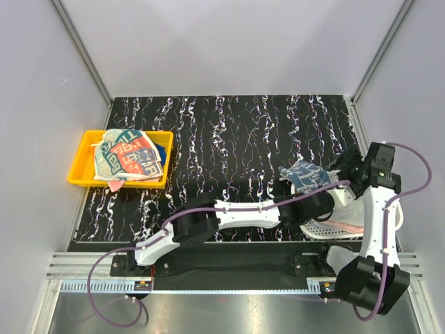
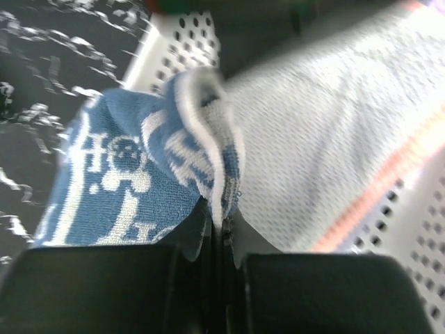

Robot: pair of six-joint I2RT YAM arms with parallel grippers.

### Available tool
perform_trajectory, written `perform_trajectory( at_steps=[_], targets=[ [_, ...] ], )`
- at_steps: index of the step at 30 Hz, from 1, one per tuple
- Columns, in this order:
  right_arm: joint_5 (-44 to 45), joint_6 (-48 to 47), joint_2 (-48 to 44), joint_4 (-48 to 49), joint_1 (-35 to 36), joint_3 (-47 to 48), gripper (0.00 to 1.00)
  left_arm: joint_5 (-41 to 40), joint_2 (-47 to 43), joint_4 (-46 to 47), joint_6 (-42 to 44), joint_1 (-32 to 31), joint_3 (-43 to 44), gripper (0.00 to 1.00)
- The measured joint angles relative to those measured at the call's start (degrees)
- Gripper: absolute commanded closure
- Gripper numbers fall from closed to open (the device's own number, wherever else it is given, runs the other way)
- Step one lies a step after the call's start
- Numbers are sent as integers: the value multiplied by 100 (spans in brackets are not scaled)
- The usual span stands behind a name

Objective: Fold and stack the towels
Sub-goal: Neatly place the folded towel into the bin

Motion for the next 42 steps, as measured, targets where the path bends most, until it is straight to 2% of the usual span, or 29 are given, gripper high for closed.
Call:
perform_trajectory(
  at_steps=[8, 19, 26, 33, 37, 40, 41, 42],
  targets=[
    [199, 175, -669, -382, 0, 1403, 0, 1071, -315, -988, -800, 192, 201, 100],
    [170, 529, -1051, -566, 0, 2942, 0, 2691, -376, -1930, -2218, 649, 1569, 100],
    [57, 568, -1071, -664, 0, 3397, 0, 3694, -262, -1679, -2955, 658, 1757, 100],
    [-85, 568, -1091, -662, 0, 3480, 0, 4247, 326, -1143, -3401, 686, 1827, 100],
    [-129, 568, -1110, -660, 0, 3460, 0, 4489, 719, -741, -3668, 734, 1843, 95],
    [-151, 568, -1152, -651, 0, 3364, 0, 4704, 1119, -492, -3816, 769, 2162, 84],
    [-166, 568, -1161, -649, 0, 3324, 0, 4809, 1217, -400, -3869, 772, 2225, 78],
    [-175, 566, -1165, -649, 0, 3289, 0, 4900, 1292, -315, -3912, 778, 2258, 61]
  ],
)
